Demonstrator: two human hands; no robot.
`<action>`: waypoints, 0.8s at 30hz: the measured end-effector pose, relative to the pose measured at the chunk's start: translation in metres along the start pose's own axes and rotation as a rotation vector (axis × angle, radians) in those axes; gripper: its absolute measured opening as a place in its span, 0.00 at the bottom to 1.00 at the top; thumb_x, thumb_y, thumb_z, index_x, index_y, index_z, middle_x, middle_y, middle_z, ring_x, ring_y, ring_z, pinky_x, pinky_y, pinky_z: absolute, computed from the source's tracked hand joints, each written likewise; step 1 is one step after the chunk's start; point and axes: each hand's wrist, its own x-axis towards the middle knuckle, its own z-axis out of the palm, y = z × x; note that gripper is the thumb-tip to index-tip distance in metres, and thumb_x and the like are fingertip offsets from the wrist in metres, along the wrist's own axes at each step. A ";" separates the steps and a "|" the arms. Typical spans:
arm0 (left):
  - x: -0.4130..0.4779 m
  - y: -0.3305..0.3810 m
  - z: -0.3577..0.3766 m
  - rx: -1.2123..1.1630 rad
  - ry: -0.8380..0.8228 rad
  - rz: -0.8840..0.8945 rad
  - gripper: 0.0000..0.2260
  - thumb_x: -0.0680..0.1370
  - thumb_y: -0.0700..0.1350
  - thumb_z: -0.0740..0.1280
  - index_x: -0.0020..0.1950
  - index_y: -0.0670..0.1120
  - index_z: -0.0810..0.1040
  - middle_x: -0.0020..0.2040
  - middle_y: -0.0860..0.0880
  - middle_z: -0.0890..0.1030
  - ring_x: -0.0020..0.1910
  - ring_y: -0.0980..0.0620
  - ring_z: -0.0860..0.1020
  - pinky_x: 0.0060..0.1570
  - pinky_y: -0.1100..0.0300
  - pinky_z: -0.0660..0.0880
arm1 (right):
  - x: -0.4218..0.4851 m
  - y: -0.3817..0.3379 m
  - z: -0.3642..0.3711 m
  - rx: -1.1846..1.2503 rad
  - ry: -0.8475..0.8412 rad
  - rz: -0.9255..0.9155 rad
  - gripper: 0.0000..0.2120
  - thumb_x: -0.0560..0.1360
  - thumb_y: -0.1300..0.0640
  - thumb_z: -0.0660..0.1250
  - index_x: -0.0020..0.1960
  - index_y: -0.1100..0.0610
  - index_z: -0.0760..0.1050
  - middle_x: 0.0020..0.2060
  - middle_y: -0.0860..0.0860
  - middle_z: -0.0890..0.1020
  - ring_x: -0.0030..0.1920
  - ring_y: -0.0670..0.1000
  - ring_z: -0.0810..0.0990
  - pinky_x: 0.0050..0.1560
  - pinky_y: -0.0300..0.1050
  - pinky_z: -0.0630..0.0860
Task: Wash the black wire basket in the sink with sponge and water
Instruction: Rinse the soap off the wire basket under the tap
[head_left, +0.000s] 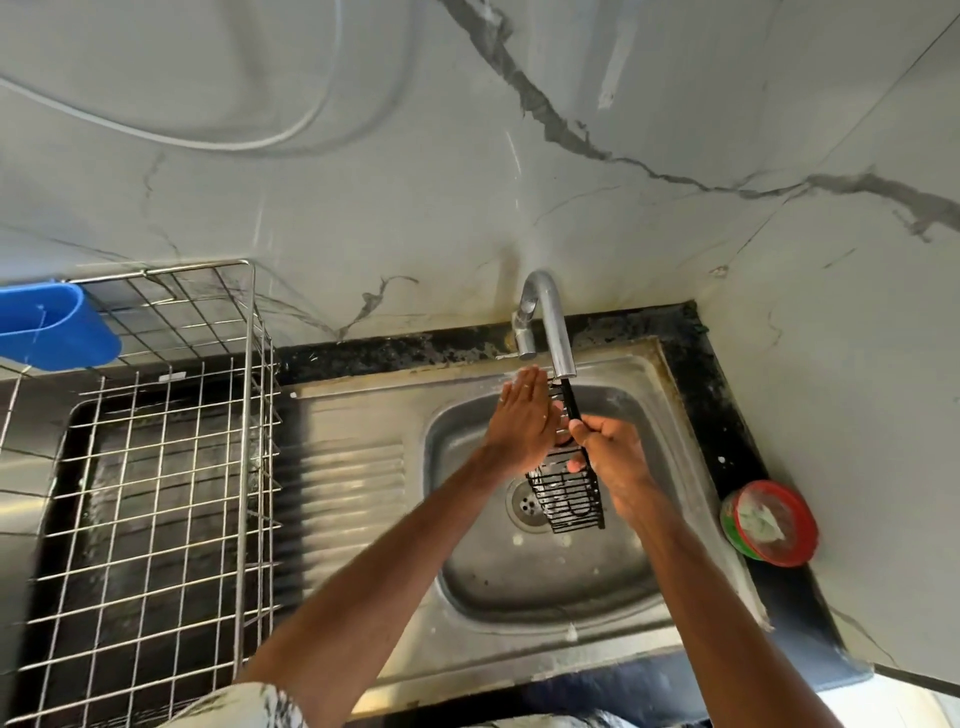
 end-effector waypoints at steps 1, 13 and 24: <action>-0.004 0.005 0.003 -0.007 0.011 0.055 0.27 0.88 0.51 0.48 0.84 0.40 0.47 0.84 0.40 0.48 0.84 0.44 0.43 0.82 0.50 0.41 | 0.002 0.000 -0.001 -0.004 0.011 -0.006 0.09 0.83 0.62 0.63 0.52 0.59 0.83 0.38 0.53 0.86 0.25 0.44 0.78 0.30 0.37 0.77; 0.021 0.007 -0.001 -0.512 0.229 -0.293 0.21 0.89 0.50 0.51 0.52 0.39 0.77 0.46 0.41 0.79 0.47 0.49 0.77 0.49 0.54 0.75 | 0.004 0.009 -0.020 0.125 -0.063 0.004 0.10 0.83 0.62 0.62 0.56 0.62 0.81 0.45 0.59 0.87 0.44 0.53 0.87 0.32 0.39 0.74; 0.022 0.017 -0.012 -0.644 0.121 -0.235 0.23 0.89 0.52 0.50 0.76 0.38 0.68 0.74 0.35 0.71 0.70 0.44 0.71 0.70 0.54 0.65 | 0.005 0.009 -0.027 0.246 -0.078 0.009 0.10 0.83 0.62 0.61 0.56 0.64 0.81 0.48 0.62 0.86 0.40 0.52 0.84 0.31 0.37 0.73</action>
